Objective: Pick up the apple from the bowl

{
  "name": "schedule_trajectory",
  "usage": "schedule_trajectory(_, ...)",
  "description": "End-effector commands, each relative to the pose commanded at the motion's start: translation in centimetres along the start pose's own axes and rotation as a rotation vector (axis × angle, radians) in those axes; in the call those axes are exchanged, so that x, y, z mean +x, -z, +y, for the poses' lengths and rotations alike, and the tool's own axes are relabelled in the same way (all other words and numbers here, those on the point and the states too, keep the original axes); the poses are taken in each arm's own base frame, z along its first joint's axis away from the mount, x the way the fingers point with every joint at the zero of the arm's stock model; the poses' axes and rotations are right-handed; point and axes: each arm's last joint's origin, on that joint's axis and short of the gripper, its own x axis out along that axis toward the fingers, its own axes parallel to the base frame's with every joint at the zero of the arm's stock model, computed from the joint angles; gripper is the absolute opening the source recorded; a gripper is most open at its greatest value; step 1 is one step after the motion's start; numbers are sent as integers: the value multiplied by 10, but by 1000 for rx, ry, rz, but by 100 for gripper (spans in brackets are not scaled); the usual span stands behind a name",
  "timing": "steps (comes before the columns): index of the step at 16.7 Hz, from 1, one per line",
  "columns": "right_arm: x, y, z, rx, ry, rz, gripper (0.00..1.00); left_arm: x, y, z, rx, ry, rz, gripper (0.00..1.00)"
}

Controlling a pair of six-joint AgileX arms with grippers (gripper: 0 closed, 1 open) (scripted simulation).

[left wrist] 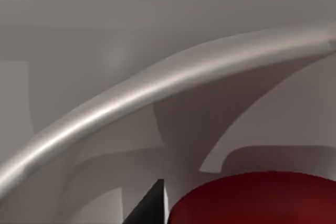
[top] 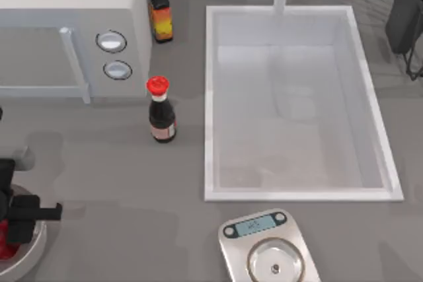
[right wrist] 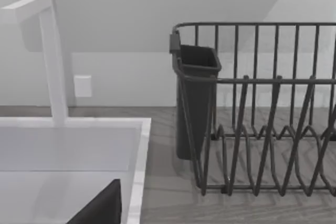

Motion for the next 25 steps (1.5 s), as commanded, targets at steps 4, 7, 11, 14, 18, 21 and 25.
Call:
schedule_trajectory(4, 0, 0, 0, 0, 0, 0, 100, 0, 0, 0, 0, 0, 0, 92)
schedule_trajectory(7, 0, 0, 0, 0, 0, 0, 100, 0, 0, 0, 0, 0, 0, 70)
schedule_trajectory(11, 0, 0, 0, 0, 0, 0, 100, 0, 0, 0, 0, 0, 0, 40)
schedule_trajectory(14, 0, 0, 0, 0, 0, 0, 100, 0, 0, 0, 0, 0, 0, 17)
schedule_trajectory(18, 0, 0, 0, 0, 0, 0, 100, 0, 0, 0, 0, 0, 0, 0)
schedule_trajectory(21, 0, 0, 0, 0, 0, 0, 100, 0, 0, 0, 0, 0, 0, 0)
schedule_trajectory(25, 0, 0, 0, 0, 0, 0, 100, -32, -1, 2, 8, -19, -78, 0)
